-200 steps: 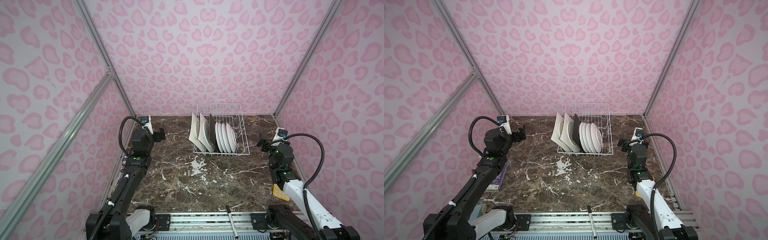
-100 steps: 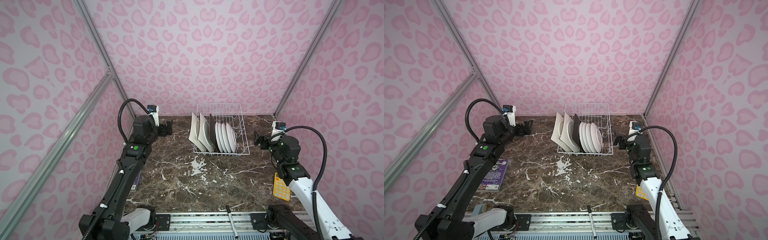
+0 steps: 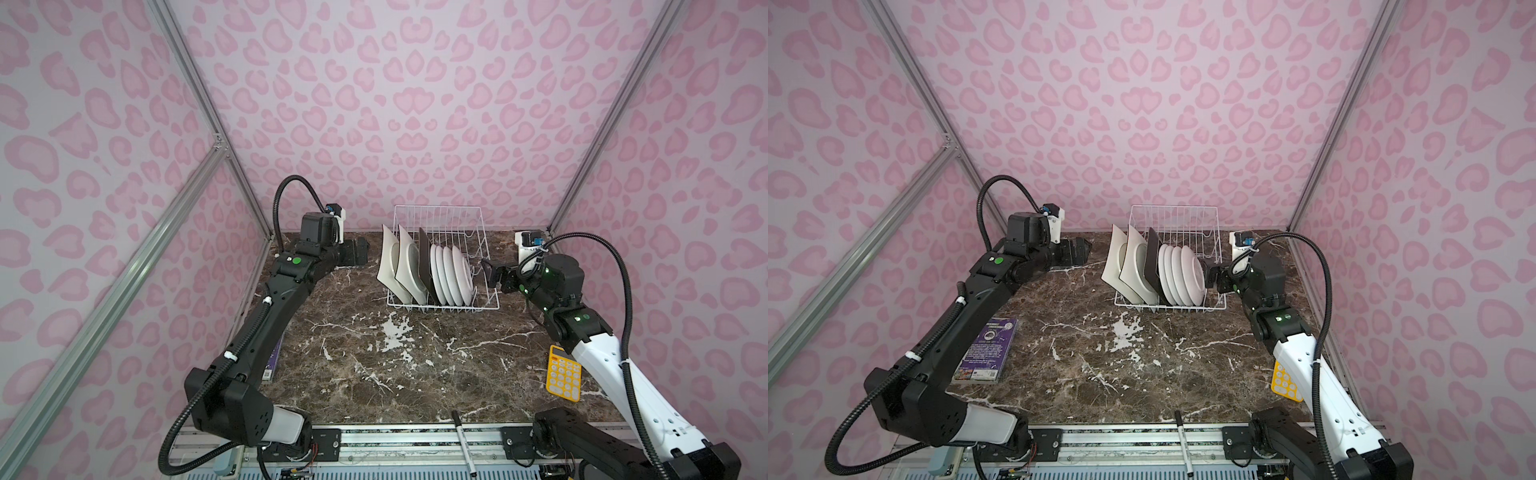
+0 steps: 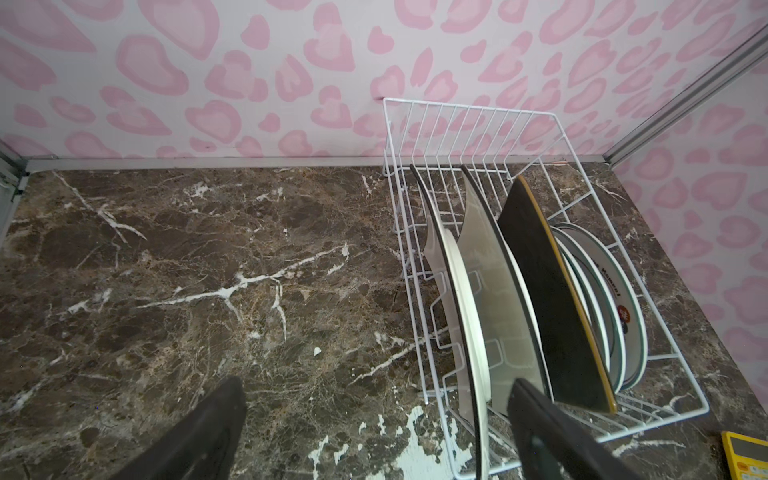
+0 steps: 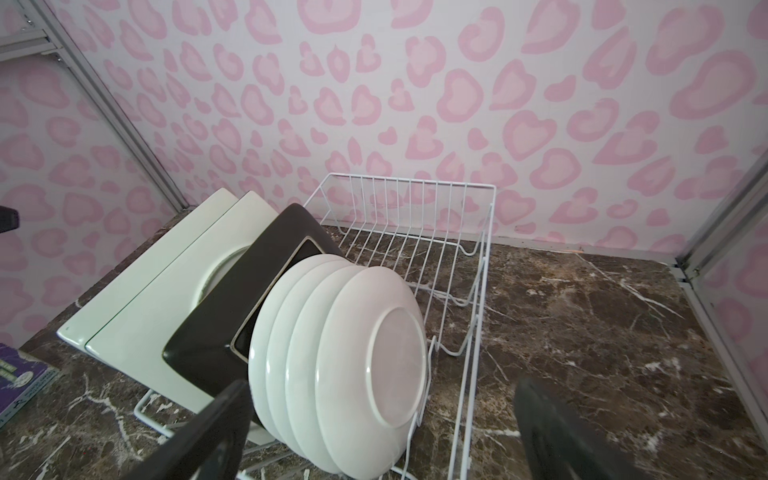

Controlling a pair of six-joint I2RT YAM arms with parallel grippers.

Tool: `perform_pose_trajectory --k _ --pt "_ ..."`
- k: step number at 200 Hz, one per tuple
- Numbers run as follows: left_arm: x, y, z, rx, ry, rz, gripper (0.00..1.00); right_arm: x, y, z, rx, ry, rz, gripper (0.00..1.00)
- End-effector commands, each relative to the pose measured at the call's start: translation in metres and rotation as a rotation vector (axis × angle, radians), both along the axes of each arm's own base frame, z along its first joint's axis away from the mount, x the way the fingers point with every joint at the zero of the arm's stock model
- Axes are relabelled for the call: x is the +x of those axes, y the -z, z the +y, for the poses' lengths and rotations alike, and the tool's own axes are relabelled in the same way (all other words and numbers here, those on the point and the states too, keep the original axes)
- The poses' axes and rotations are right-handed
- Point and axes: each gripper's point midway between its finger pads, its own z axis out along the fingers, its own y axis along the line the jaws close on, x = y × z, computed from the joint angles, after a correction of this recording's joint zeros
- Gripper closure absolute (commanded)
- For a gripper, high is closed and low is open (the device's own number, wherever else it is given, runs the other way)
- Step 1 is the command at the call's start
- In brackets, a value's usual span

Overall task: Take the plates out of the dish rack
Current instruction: 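Reach left gripper to nearest square white plate while right gripper reaches rack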

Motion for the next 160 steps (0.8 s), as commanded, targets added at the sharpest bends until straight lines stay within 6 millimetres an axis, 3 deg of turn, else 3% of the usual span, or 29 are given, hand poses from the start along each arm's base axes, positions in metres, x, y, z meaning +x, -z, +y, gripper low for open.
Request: perform_pose_trajectory --k 1,60,104,160 --pt "-0.001 0.008 -0.011 -0.029 0.023 0.073 0.03 0.000 0.000 0.012 -0.005 -0.038 -0.001 0.00" --pt "0.010 0.032 -0.041 -0.051 0.080 0.194 0.14 -0.004 0.007 0.031 -0.029 -0.082 0.020 0.00" --pt "0.020 0.041 -0.064 -0.052 0.127 0.233 0.23 -0.006 0.011 0.030 -0.029 -0.069 0.022 0.01" --pt "0.030 0.072 -0.083 -0.057 0.161 0.349 0.32 -0.011 0.016 0.024 -0.018 -0.041 0.015 0.00"
